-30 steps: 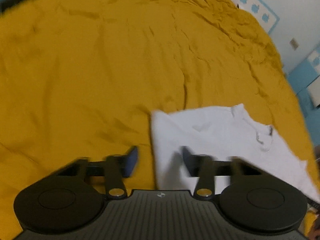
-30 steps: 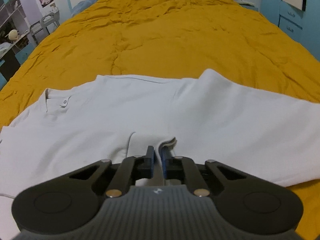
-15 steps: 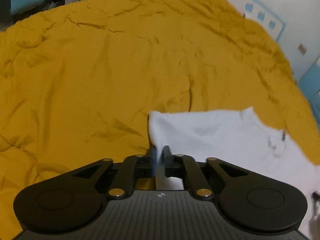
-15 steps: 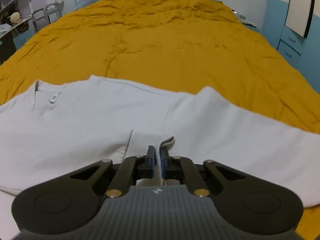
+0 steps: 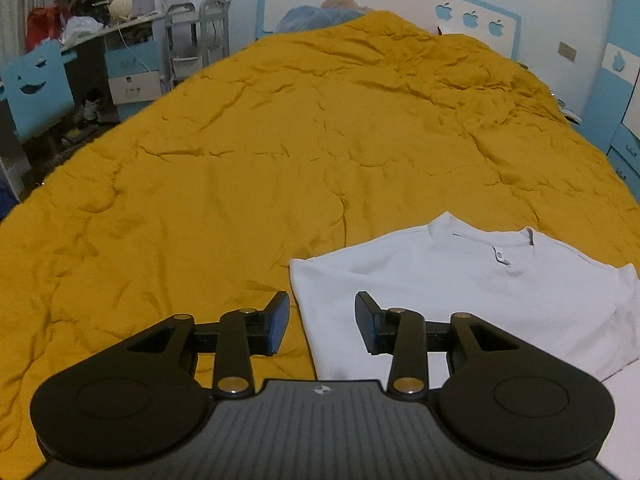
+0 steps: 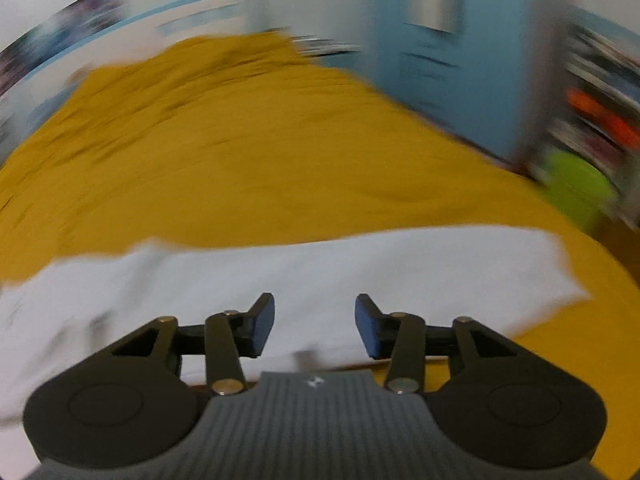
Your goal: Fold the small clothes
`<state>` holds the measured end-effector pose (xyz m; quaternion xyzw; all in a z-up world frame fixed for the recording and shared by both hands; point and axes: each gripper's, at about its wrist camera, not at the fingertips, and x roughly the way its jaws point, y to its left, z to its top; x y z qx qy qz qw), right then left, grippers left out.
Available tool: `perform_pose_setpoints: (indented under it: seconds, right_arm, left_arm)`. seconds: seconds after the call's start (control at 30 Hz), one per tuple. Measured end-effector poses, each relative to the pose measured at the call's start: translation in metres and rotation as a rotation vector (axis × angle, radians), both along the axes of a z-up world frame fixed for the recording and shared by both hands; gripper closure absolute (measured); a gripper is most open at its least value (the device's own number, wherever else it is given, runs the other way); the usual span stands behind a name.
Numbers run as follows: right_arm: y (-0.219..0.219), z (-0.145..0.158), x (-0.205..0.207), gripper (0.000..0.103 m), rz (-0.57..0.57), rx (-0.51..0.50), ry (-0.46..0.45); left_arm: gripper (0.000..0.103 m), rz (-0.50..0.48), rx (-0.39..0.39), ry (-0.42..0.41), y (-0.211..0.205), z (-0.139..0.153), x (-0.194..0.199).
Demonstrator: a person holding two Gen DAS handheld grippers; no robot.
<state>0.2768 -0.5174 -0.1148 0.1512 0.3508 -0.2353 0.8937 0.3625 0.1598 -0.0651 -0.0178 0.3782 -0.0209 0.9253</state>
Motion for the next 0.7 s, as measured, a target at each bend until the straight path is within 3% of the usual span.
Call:
perform_pose_setpoints:
  seconds: [0.1, 0.27, 0.37, 0.43, 0.53, 0.57, 0.7]
  right_arm:
    - [-0.073, -0.003, -0.033, 0.054, -0.200, 0.060, 0.019]
    - [-0.149, -0.016, -0.068, 0.056, -0.365, 0.116, -0.027]
    - [-0.181, -0.030, -0.075, 0.058, -0.405, 0.194, -0.039]
    - [-0.194, -0.041, -0.075, 0.066, -0.407, 0.269, -0.063]
    - [-0.200, -0.051, -0.070, 0.093, -0.414, 0.312, -0.085]
    - [-0.198, -0.050, -0.068, 0.097, -0.417, 0.301, -0.087]
    - [-0.179, -0.021, -0.055, 0.101, -0.365, 0.190, -0.121]
  left_arm:
    - [0.058, 0.035, -0.016, 0.018, -0.003, -0.001, -0.007]
    - [0.058, 0.084, -0.003, 0.042, -0.017, -0.005, -0.018]
    - [0.058, 0.077, -0.017, 0.036, -0.026, -0.003, -0.023]
    - [0.058, 0.075, -0.011, 0.040, -0.033, -0.003, -0.025]
    - [0.058, 0.069, -0.004, 0.044, -0.043, -0.003, -0.028]
    - [0.058, 0.063, -0.003, 0.043, -0.044, -0.002, -0.030]
    - [0.058, 0.059, 0.007, 0.025, -0.040, 0.001, -0.035]
